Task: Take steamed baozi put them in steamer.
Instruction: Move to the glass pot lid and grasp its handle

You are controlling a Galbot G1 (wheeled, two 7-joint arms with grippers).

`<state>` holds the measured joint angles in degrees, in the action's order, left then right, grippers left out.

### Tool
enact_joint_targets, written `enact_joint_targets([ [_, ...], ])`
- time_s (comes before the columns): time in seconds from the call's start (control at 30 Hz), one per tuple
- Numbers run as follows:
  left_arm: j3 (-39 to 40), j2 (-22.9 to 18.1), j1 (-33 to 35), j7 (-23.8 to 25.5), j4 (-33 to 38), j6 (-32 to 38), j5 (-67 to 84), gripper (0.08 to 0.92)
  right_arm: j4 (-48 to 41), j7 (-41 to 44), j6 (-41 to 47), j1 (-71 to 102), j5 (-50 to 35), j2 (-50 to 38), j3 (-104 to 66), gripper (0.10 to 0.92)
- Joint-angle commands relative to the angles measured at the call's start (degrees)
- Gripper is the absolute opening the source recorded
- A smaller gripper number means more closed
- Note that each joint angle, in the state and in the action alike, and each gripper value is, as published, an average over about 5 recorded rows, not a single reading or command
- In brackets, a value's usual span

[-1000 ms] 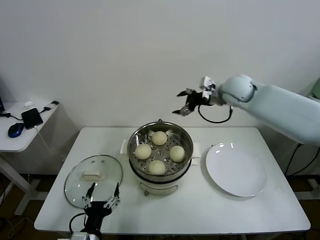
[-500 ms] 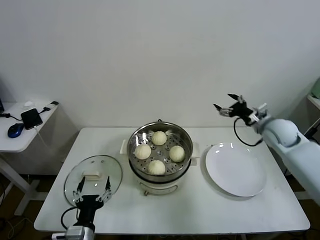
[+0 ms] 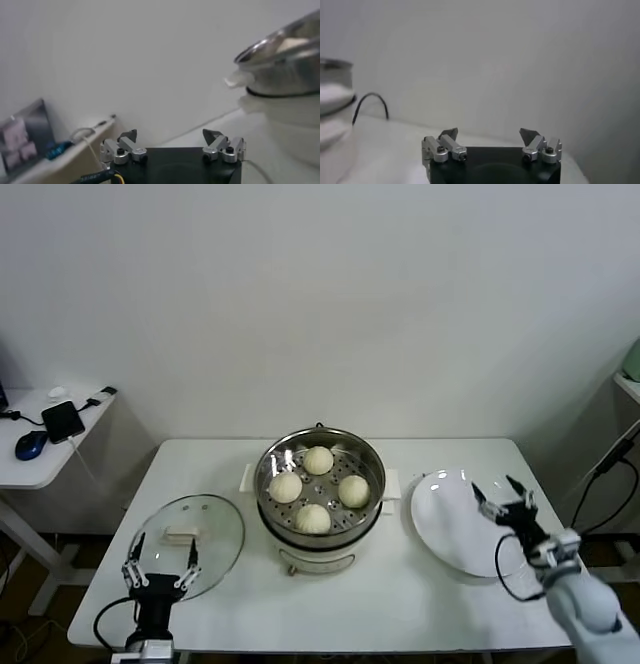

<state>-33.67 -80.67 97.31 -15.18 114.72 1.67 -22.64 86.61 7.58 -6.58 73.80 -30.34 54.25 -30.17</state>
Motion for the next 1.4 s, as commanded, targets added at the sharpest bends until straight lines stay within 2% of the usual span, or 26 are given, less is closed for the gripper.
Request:
enact_joint_targets([
  [0.03,-0.5,3.5,-1.1,-8.4,-6.2,-0.5,-28.7,0.823,0.1,-1.2,-6.0,10.4,6.1,11.9,-6.0,0.823],
  [0.2,-0.7,6.7,-3.3,-12.6,-15.9,-0.5,-46.6,0.823,1.1,-1.4,-5.6,10.4,6.8,11.6,-4.4,0.823],
  [0.4,-0.3,8.8,-6.9,-13.2,-23.8,0.7,-49.9,0.823,2.0,-1.8,-4.9,10.2,7.3,10.1,-2.5,0.823],
  [1.1,1.2,8.1,-19.0,-11.1,-32.4,-1.7,-52.4,0.823,4.7,-2.6,-4.0,10.7,8.4,9.7,-3.1,0.823],
  [1.4,2.0,9.3,-22.7,-11.4,-37.2,-1.6,-52.8,0.823,5.3,-2.5,-4.2,11.9,9.3,9.8,-3.5,0.823],
])
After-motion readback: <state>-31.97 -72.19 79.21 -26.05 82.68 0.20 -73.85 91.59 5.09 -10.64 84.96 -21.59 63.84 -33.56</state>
